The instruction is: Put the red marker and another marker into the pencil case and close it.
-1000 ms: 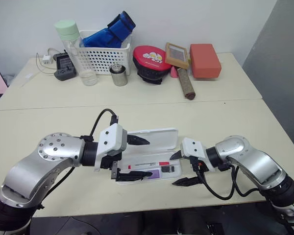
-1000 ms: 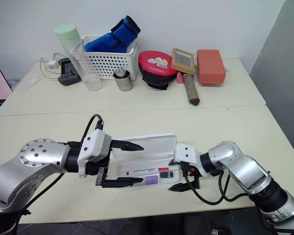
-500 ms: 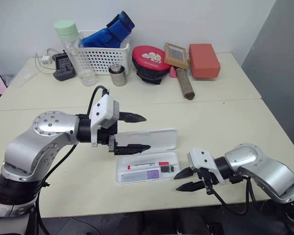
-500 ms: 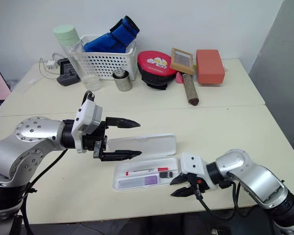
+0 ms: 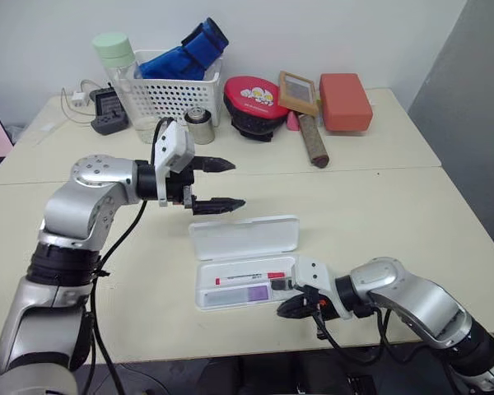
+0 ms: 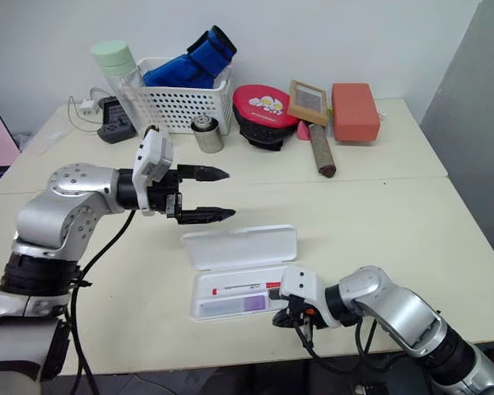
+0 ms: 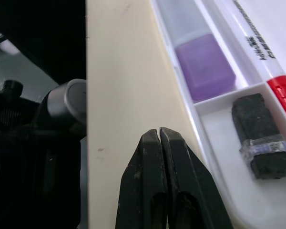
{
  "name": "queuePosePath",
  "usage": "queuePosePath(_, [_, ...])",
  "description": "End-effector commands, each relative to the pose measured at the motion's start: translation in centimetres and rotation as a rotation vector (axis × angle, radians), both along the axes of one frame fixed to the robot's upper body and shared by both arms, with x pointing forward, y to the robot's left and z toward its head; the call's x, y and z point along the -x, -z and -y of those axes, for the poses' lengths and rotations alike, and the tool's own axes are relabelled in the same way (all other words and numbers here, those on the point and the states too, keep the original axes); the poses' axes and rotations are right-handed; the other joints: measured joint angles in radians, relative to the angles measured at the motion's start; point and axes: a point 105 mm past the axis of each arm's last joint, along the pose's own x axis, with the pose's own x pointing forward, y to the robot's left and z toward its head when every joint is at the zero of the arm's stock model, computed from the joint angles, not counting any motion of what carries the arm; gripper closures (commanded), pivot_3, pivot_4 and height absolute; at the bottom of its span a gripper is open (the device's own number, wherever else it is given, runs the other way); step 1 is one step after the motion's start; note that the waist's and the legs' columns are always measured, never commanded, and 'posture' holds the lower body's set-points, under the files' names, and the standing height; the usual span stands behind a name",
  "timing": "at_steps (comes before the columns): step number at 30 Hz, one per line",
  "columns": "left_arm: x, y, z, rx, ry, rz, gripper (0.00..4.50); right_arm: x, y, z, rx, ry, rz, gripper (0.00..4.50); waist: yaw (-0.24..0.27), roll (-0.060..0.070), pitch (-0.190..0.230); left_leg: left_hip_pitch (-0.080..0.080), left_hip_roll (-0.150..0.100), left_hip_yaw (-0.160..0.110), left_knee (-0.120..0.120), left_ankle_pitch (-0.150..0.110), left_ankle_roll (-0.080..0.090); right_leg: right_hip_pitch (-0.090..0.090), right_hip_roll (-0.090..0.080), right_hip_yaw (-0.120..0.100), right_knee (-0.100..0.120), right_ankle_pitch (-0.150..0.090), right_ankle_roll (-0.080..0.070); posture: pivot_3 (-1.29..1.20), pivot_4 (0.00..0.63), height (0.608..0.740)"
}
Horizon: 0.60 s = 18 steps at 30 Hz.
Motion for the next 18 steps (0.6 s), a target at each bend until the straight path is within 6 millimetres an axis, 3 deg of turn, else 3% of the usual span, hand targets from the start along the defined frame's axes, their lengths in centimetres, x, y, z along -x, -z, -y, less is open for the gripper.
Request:
queuePosePath(1, [-1.8, -0.5, -0.8, -0.024, -0.052, 0.065, 0.0, 0.3, -0.3, -0.2, -0.01, -0.008, 0.006, 4.46, -0.002, 0.0, 0.0, 0.0, 0.0, 0.0, 0.0, 0.0, 0.0, 0.0, 0.0, 0.0, 0.0, 0.0, 0.0, 0.0, 0.15, 0.74])
queuePosePath(9, [-2.9, 2.2, -1.2, -0.069, -0.063, 0.004, 0.0, 0.3, -0.4, -0.3, -0.018, 0.01, 0.003, 4.46, -0.003, 0.0, 0.0, 0.0, 0.0, 0.0, 0.0, 0.0, 0.0, 0.0, 0.0, 0.0, 0.0, 0.0, 0.0, 0.0, 0.15, 0.74])
queuePosePath(18, [-2.5, 4.3, -1.8, -0.114, -0.06, -0.078, 1.93, 0.4, -0.4, -0.3, -0.023, 0.007, 0.003, 4.5, -0.004, 0.0, 0.0, 0.0, 0.0, -0.001, 0.0, -0.001, 0.001, 0.0, 0.0, 0.0, 0.0, 0.0, 0.0, 0.0, 0.15, 0.74])
